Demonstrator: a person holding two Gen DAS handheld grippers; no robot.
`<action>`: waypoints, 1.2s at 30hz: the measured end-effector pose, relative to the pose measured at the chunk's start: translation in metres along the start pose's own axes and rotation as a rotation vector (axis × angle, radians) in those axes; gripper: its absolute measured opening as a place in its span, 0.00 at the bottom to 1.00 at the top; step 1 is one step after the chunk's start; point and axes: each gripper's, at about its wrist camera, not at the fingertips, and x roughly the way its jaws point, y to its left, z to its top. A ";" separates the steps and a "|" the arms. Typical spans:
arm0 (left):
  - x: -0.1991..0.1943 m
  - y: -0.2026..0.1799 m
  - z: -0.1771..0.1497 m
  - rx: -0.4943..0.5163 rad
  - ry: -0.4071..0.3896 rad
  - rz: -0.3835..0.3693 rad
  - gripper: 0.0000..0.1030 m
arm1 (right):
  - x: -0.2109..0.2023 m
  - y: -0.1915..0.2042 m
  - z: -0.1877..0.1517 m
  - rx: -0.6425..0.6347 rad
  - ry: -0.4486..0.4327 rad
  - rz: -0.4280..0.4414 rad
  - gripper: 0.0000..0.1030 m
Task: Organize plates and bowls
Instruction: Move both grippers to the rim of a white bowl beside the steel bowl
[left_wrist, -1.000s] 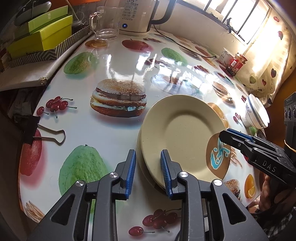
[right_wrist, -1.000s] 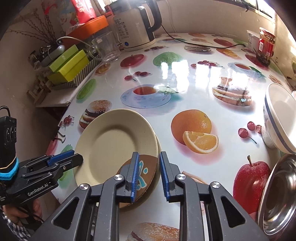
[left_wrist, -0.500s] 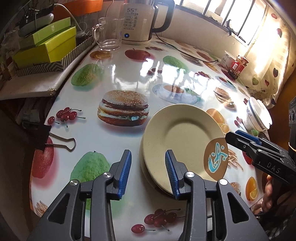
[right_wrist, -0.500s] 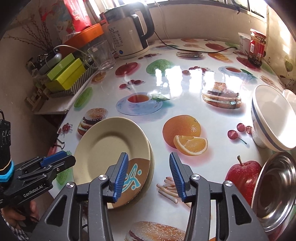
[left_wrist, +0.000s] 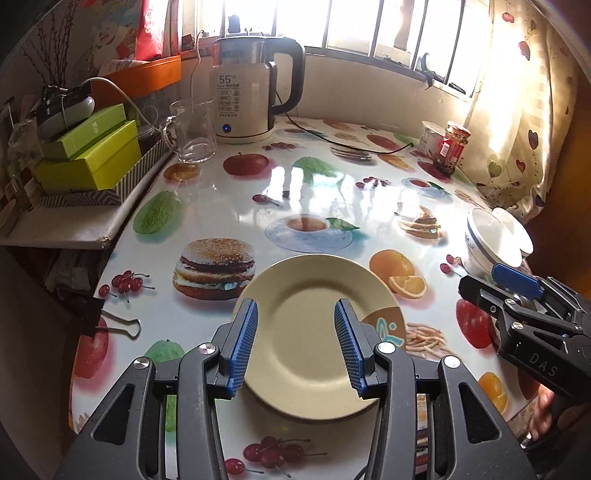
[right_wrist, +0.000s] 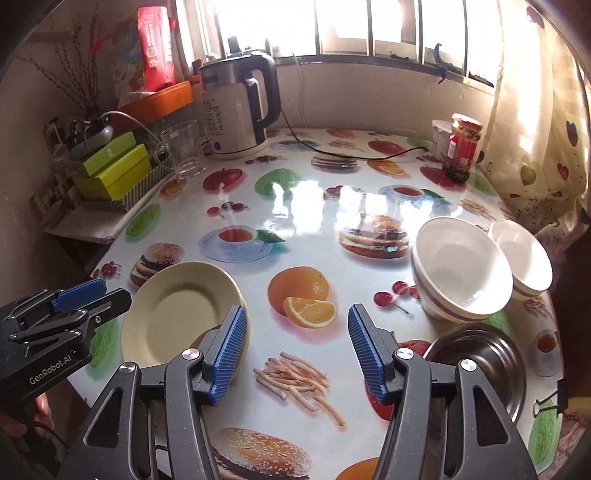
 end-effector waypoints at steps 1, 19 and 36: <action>0.000 -0.006 0.000 0.011 -0.007 0.008 0.43 | -0.004 -0.003 -0.001 0.003 -0.014 -0.012 0.58; 0.012 -0.090 0.012 0.180 -0.039 0.009 0.43 | -0.039 -0.072 -0.014 0.119 -0.059 -0.113 0.58; 0.057 -0.149 0.034 0.224 0.064 -0.130 0.43 | -0.044 -0.152 -0.022 0.182 -0.047 -0.163 0.58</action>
